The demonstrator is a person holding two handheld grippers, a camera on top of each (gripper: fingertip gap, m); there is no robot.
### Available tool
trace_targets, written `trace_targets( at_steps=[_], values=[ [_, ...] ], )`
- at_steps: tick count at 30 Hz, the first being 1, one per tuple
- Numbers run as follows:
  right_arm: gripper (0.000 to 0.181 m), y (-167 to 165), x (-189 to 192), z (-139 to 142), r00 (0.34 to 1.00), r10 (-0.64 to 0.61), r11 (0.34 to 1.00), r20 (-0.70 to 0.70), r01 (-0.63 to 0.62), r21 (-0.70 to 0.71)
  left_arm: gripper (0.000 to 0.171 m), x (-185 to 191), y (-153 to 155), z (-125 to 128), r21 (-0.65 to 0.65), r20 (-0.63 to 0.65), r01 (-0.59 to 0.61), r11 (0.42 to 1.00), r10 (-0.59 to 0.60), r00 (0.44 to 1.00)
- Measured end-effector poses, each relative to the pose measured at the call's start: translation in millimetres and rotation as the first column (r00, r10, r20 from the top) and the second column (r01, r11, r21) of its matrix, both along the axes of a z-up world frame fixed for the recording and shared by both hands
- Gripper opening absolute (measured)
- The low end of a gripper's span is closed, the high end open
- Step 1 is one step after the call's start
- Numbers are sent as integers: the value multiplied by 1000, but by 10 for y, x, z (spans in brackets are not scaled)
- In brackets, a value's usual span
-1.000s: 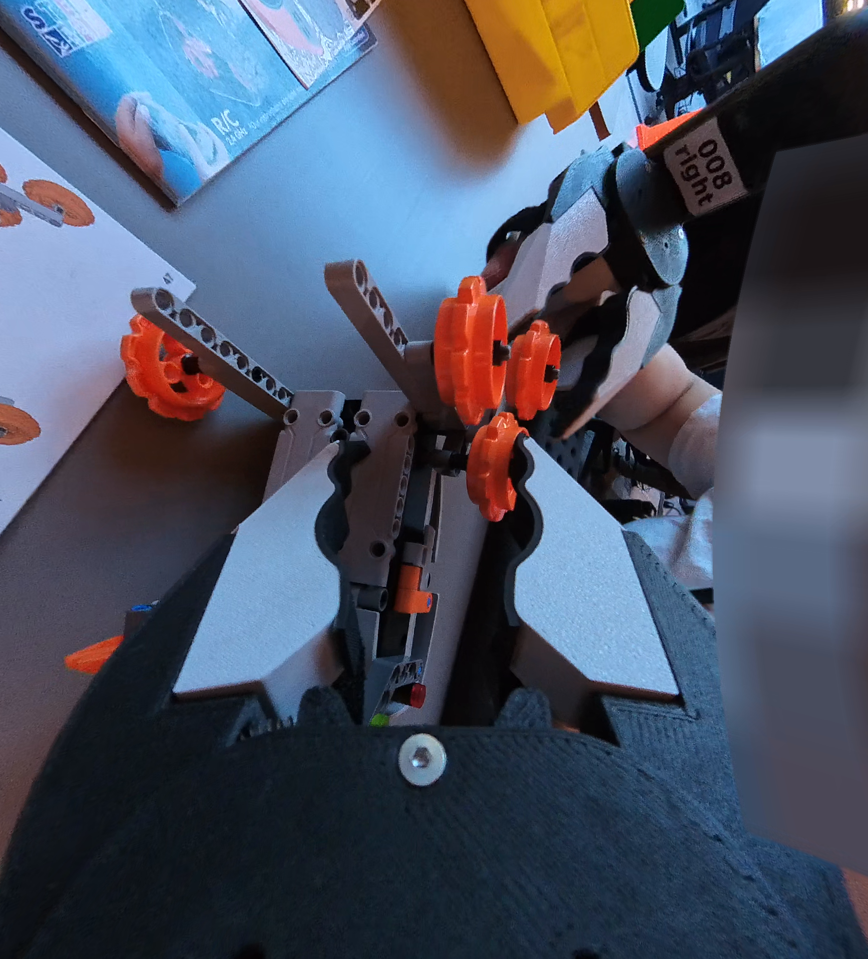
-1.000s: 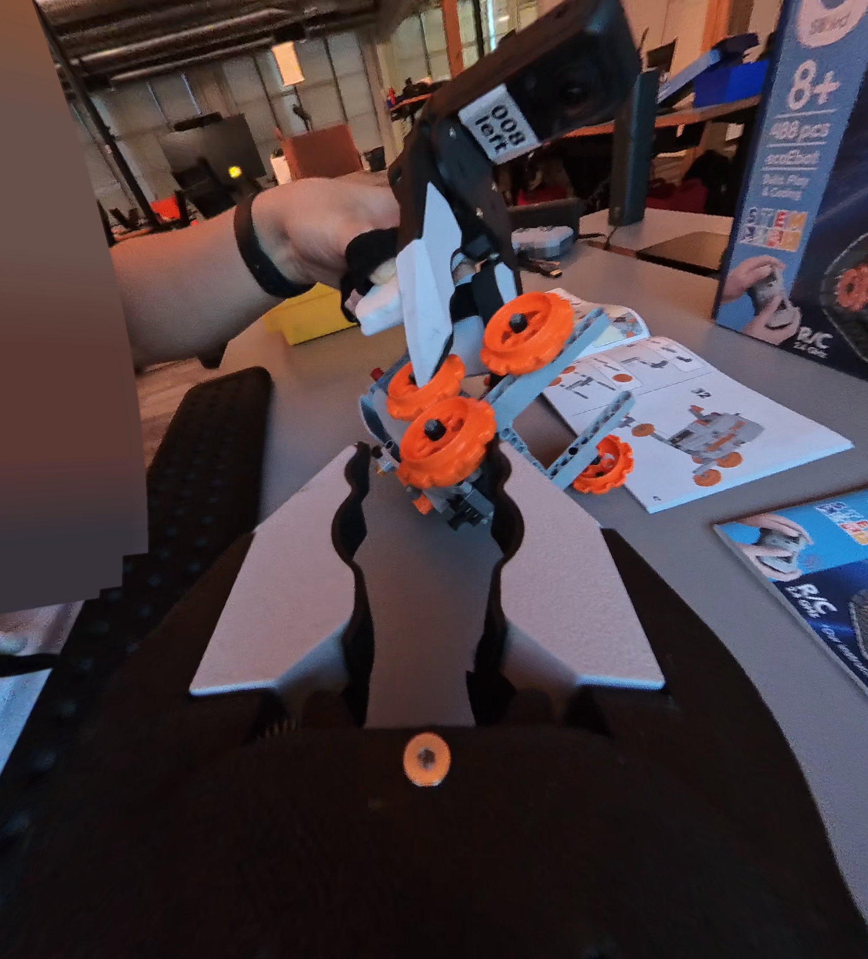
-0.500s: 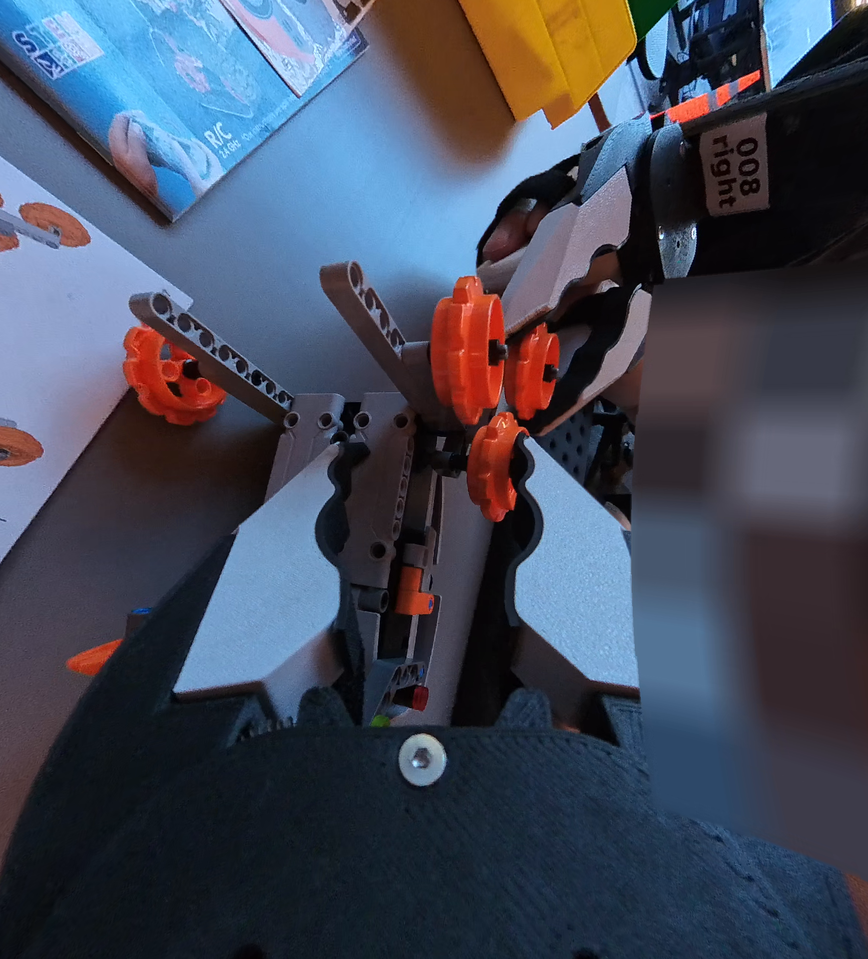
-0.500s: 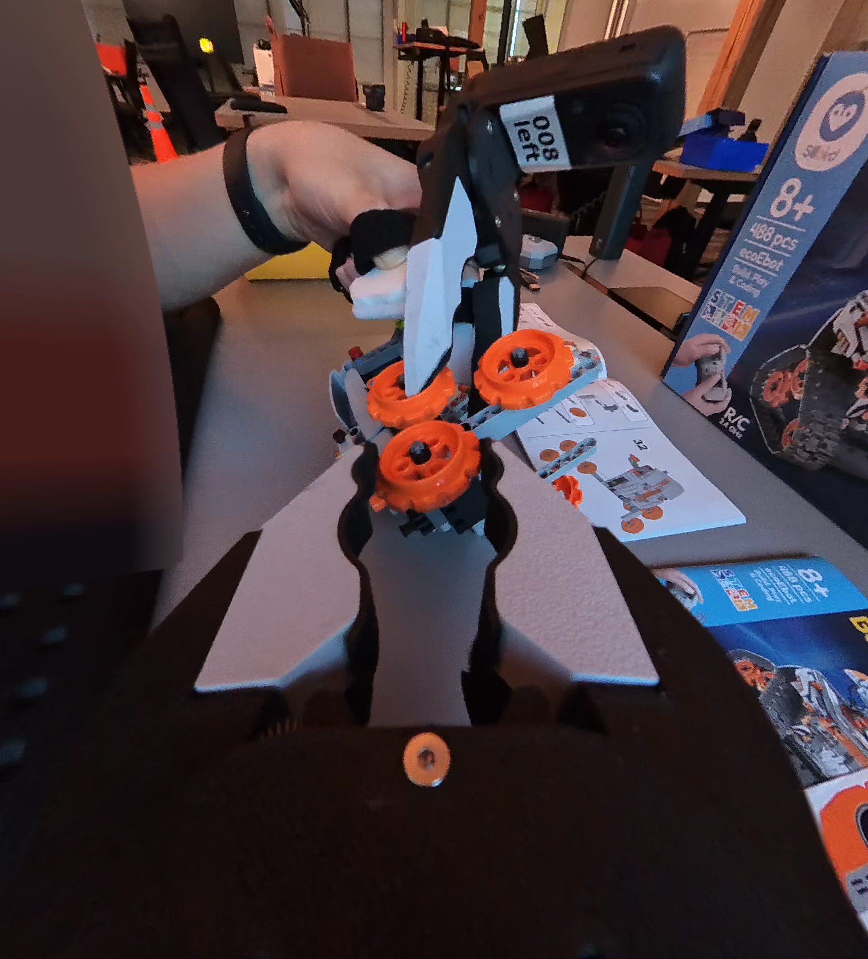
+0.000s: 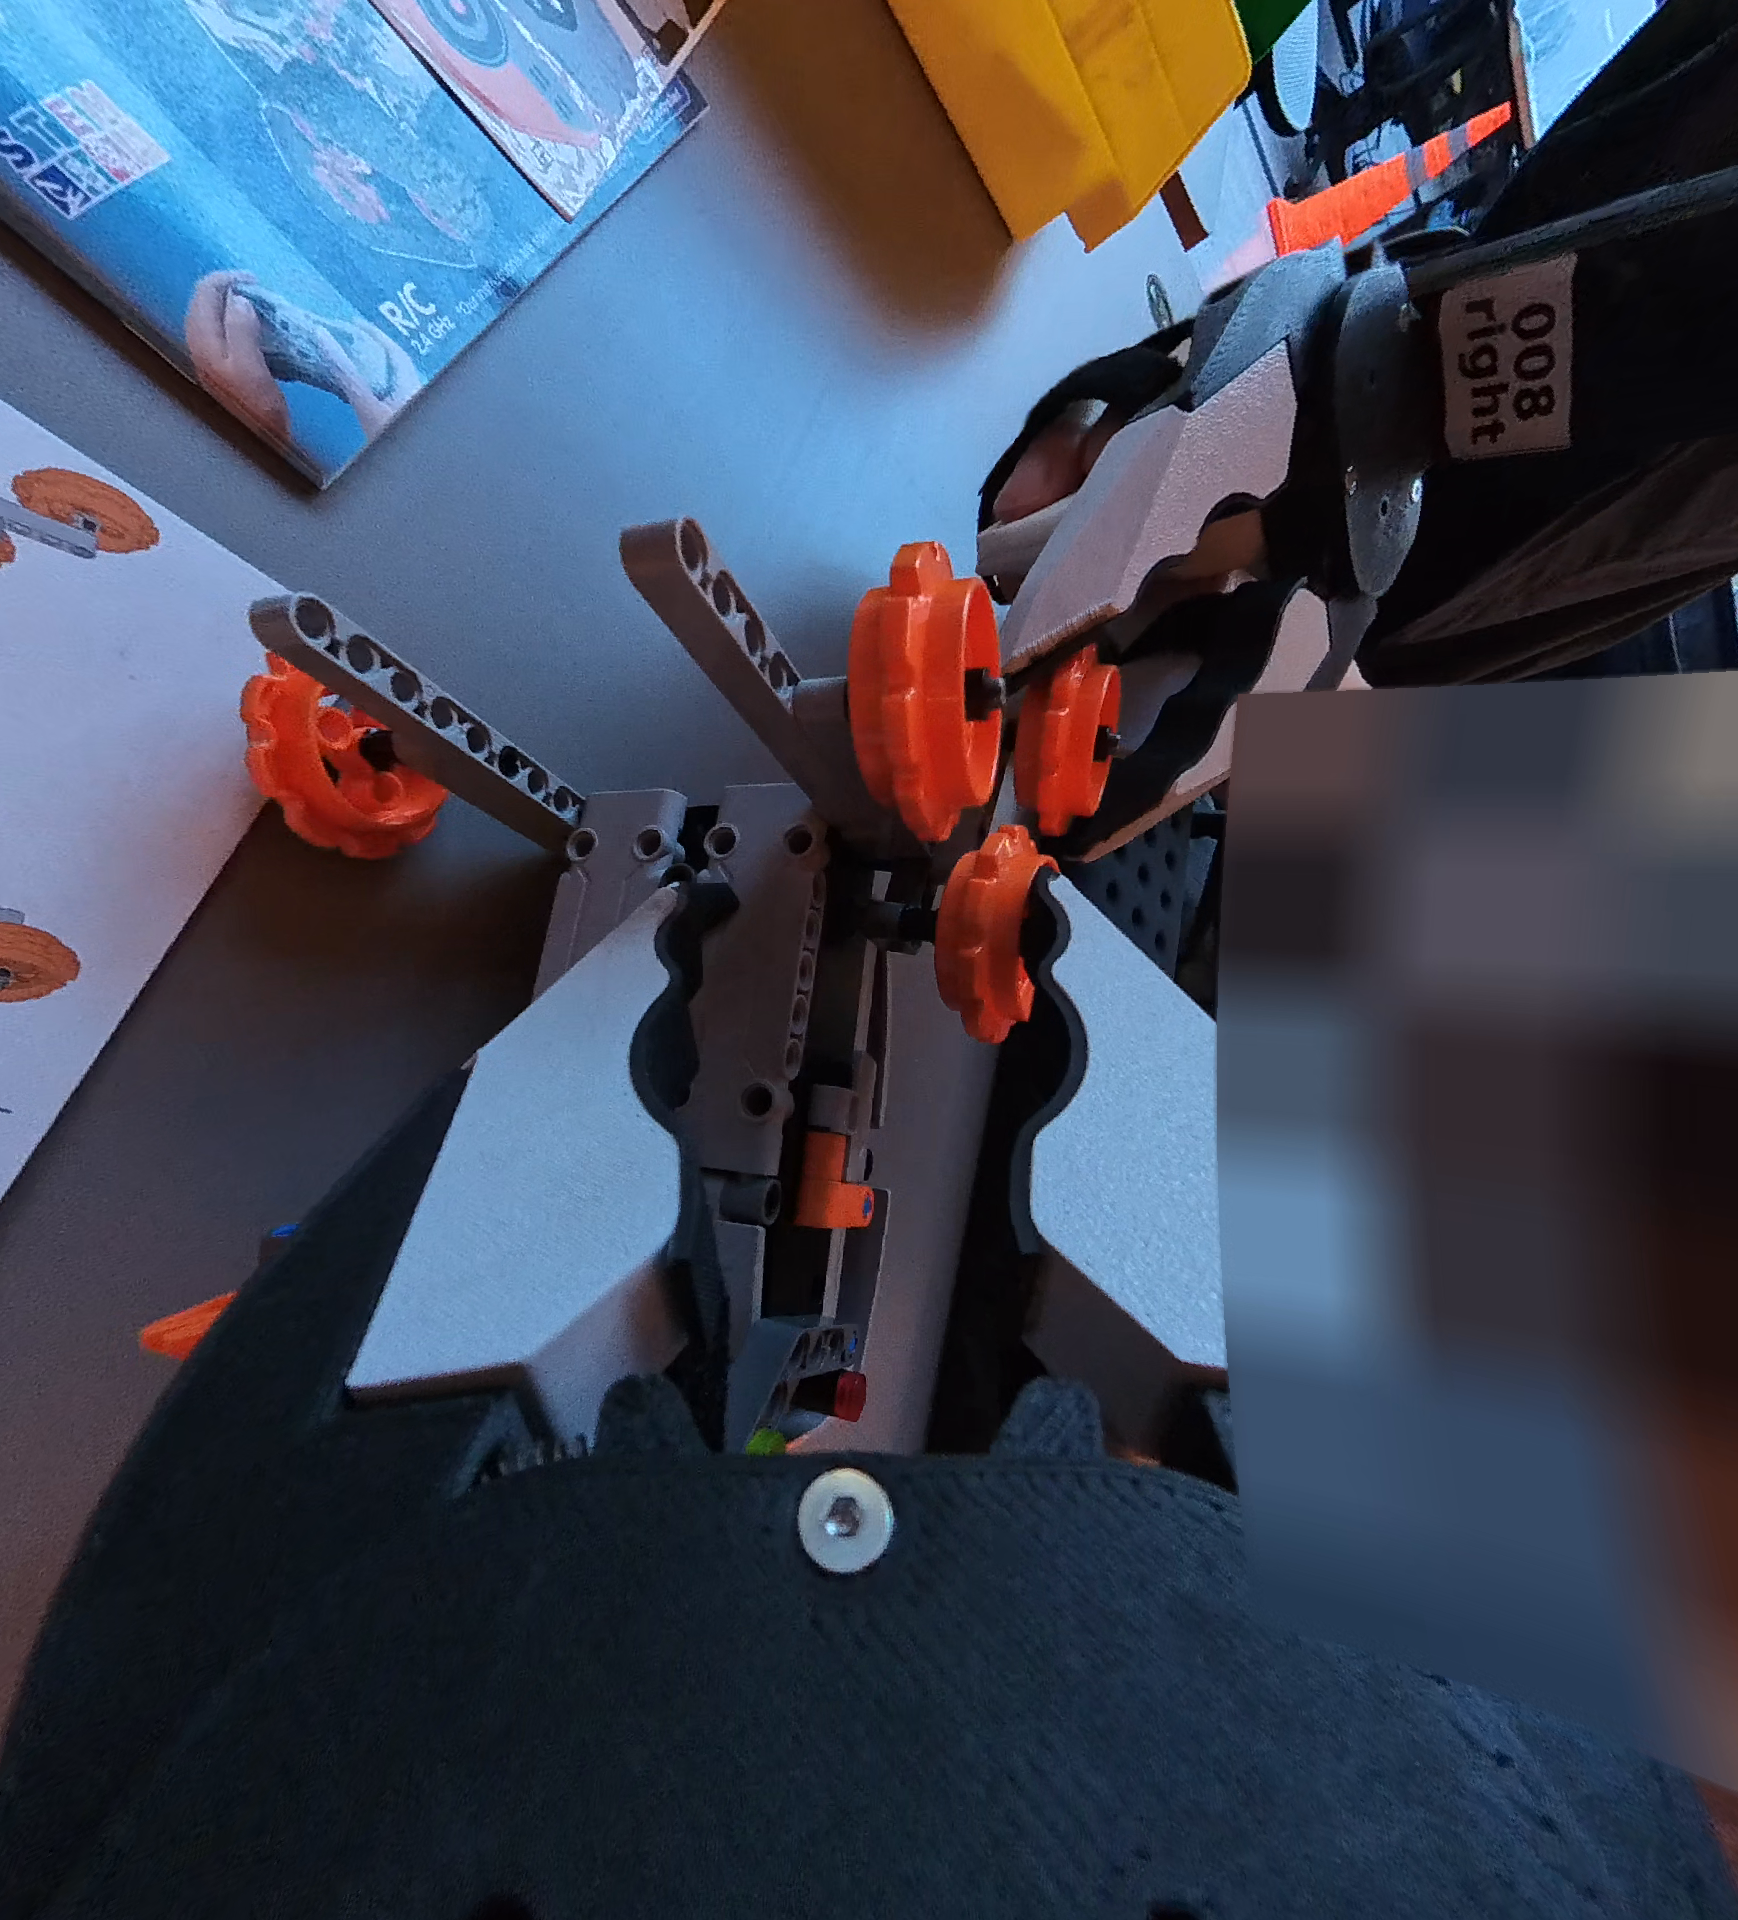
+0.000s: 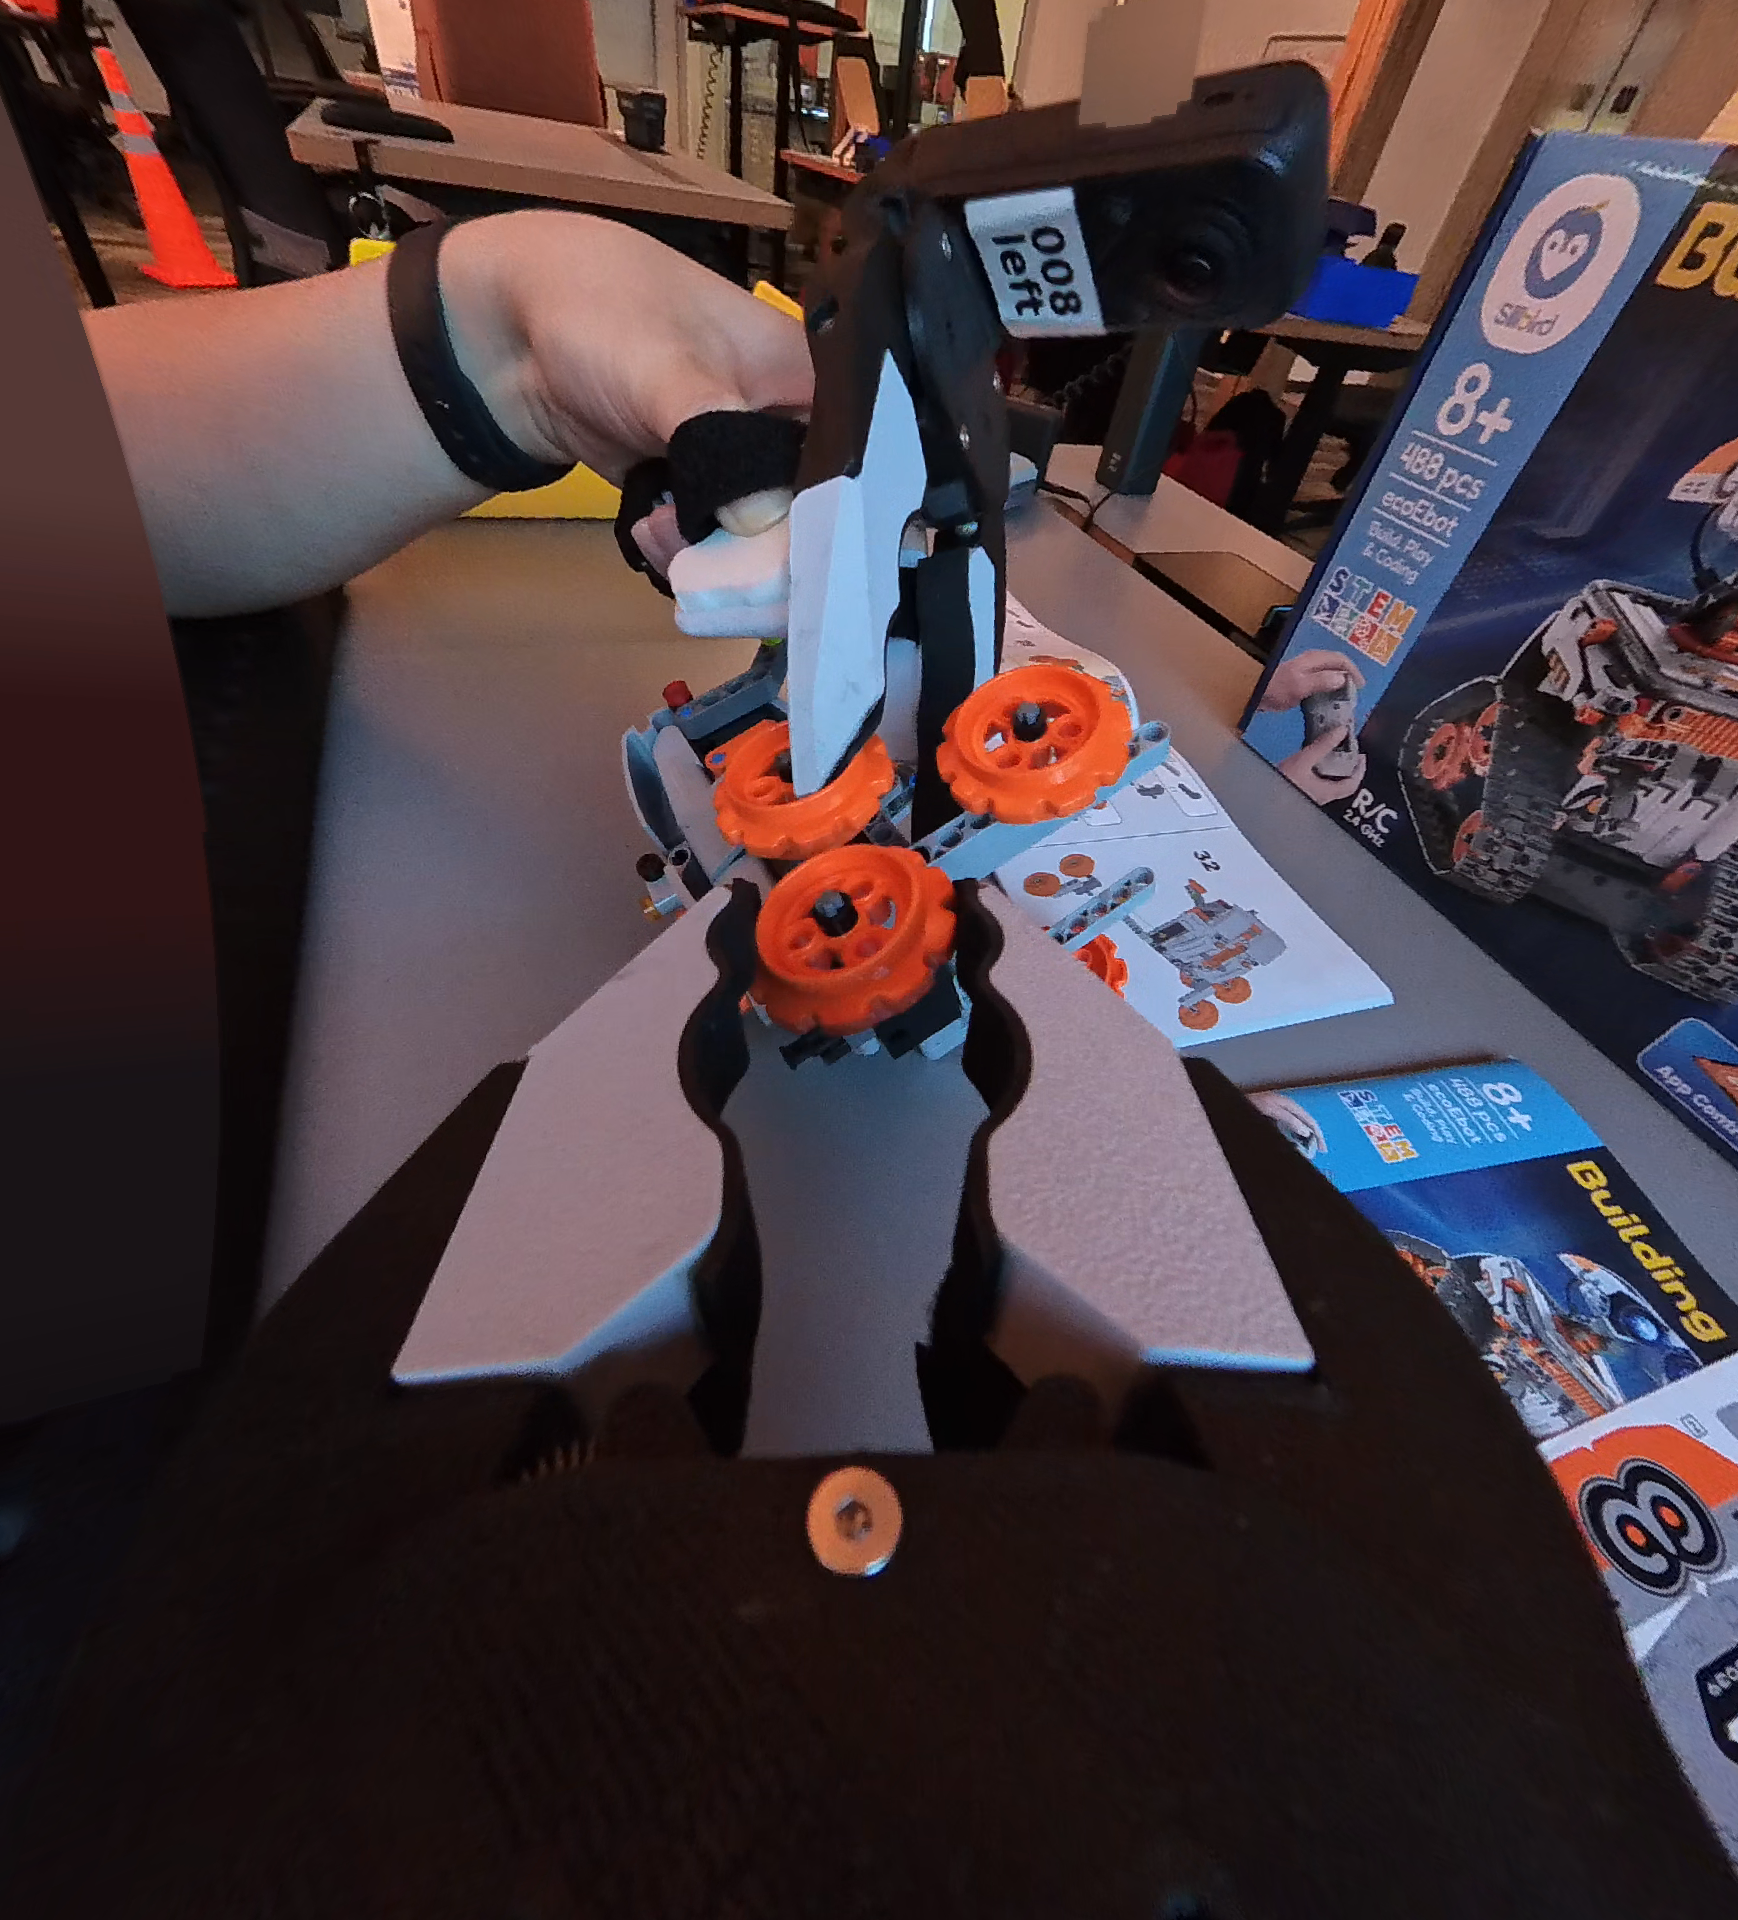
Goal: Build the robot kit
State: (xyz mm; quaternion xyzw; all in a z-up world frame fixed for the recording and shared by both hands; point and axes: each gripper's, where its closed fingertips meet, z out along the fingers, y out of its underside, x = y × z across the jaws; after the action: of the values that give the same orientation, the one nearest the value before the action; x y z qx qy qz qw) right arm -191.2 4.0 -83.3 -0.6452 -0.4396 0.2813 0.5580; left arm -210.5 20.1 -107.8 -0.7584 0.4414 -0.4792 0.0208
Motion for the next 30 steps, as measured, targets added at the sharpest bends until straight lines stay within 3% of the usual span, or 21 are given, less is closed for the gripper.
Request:
trace_targets(
  at_steps=[1,5,22,30],
  values=[
    [38,4,0,0,1000,-7,1000,5,7,7,62,1,1,1,-1,1,0,1000,0,1000],
    [38,19,8,7,998,-40,998,51,37,56,63,12,-6,-8,36,1,7,999,-7,1000],
    [38,36,57,-14,997,-20,988,-73,9,-152,62,51,23,0,14,11,4,1000,-4,1000],
    [38,41,57,-6,999,-33,999,-16,33,-43,62,65,33,-3,25,8,0,1000,0,1000]
  ],
)
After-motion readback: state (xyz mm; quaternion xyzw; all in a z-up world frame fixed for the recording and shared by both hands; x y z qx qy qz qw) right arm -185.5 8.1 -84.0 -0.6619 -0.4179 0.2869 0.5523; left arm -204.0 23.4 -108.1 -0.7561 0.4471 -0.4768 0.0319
